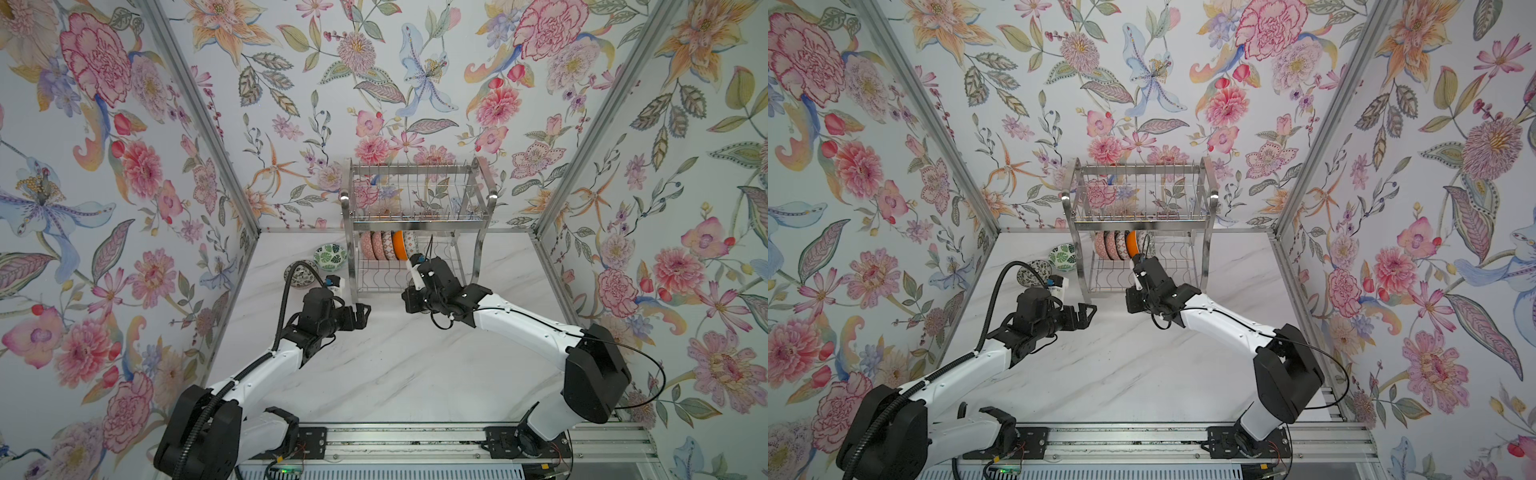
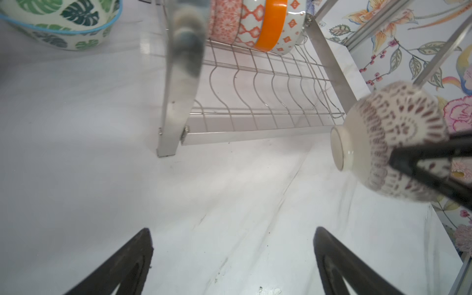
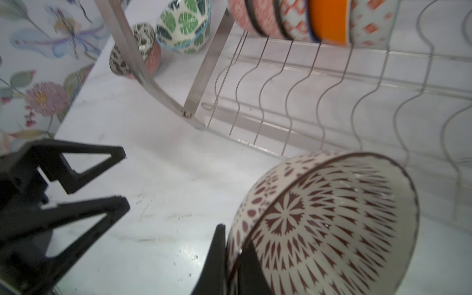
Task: Load bowls into a dish rack
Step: Pick up the bowl from the center of the table, then place the bowl in the dish rack.
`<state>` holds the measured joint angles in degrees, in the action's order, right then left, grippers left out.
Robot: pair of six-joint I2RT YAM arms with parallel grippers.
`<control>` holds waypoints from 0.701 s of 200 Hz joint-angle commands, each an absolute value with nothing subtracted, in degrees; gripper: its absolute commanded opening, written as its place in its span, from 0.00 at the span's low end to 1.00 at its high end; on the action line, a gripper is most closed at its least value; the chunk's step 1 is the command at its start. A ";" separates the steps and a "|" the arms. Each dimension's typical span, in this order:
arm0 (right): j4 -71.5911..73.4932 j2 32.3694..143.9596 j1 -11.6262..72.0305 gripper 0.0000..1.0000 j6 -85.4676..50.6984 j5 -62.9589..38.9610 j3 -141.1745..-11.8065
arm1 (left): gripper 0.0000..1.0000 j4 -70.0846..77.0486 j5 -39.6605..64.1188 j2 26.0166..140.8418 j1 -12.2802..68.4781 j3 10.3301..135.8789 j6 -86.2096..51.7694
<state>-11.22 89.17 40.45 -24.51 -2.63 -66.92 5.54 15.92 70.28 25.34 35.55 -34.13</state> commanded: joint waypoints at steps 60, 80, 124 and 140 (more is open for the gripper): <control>14.09 90.35 30.70 0.00 -28.52 -9.51 -63.10 | 0.99 10.71 13.27 81.04 31.94 48.67 -28.26; 16.42 92.91 29.23 0.00 -29.41 -9.33 -64.01 | 0.99 10.74 13.22 82.24 32.17 50.49 -27.92; 20.37 99.30 27.16 0.00 -31.33 -9.32 -67.16 | 0.99 7.39 12.13 84.17 32.26 53.92 -25.38; 21.54 100.97 26.55 0.00 -31.57 -8.63 -67.97 | 0.99 6.69 12.09 84.61 32.26 54.73 -24.87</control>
